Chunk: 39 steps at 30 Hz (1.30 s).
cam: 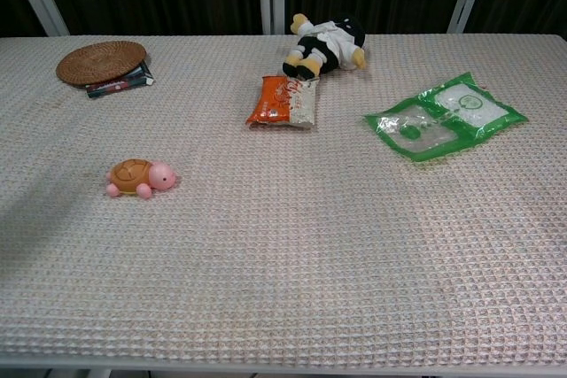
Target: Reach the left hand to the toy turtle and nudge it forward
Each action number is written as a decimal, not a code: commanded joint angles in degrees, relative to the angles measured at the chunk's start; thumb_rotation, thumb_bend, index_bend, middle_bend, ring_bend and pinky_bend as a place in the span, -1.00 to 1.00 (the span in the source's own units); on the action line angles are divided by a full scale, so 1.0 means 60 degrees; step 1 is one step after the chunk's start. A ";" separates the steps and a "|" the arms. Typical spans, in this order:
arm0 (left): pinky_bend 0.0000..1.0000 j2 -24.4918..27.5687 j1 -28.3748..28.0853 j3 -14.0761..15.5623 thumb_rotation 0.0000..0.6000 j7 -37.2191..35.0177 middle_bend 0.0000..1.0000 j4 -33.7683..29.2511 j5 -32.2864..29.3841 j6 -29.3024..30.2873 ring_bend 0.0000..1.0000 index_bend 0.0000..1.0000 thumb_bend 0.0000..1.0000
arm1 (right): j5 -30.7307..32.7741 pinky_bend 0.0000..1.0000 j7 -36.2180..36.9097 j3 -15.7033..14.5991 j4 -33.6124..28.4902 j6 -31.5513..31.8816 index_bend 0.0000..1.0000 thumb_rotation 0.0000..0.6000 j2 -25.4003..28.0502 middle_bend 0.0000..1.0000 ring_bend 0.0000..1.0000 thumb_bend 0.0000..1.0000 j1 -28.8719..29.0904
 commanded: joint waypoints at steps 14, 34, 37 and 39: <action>-0.93 -0.2280 -0.2346 -0.1176 1.00 0.2468 -0.70 -0.0353 -0.2428 -0.3620 -1.00 -0.69 -0.57 | 0.0176 -1.00 0.0500 0.0064 0.0312 -0.0011 -1.00 1.00 0.0089 -1.00 -1.00 -0.44 -0.0035; -0.91 -0.3611 -0.2856 -0.1296 1.00 0.4058 -0.34 0.0866 -0.4500 -0.3547 -0.99 -0.41 -0.44 | 0.0271 -1.00 0.0779 0.0079 0.0584 -0.0127 -1.00 1.00 0.0029 -1.00 -1.00 -0.44 -0.0016; -0.91 -0.3660 -0.2907 -0.1265 1.00 0.4115 -0.27 0.0970 -0.4603 -0.3548 -0.95 -0.34 -0.42 | 0.0281 -1.00 0.0767 0.0078 0.0591 -0.0144 -1.00 1.00 0.0020 -1.00 -1.00 -0.44 -0.0013; -0.91 -0.3719 -0.2946 -0.1241 1.00 0.4160 -0.26 0.1085 -0.4713 -0.3583 -0.94 -0.31 -0.40 | 0.0298 -1.00 0.0764 0.0077 0.0597 -0.0168 -1.00 1.00 0.0012 -1.00 -1.00 -0.43 -0.0008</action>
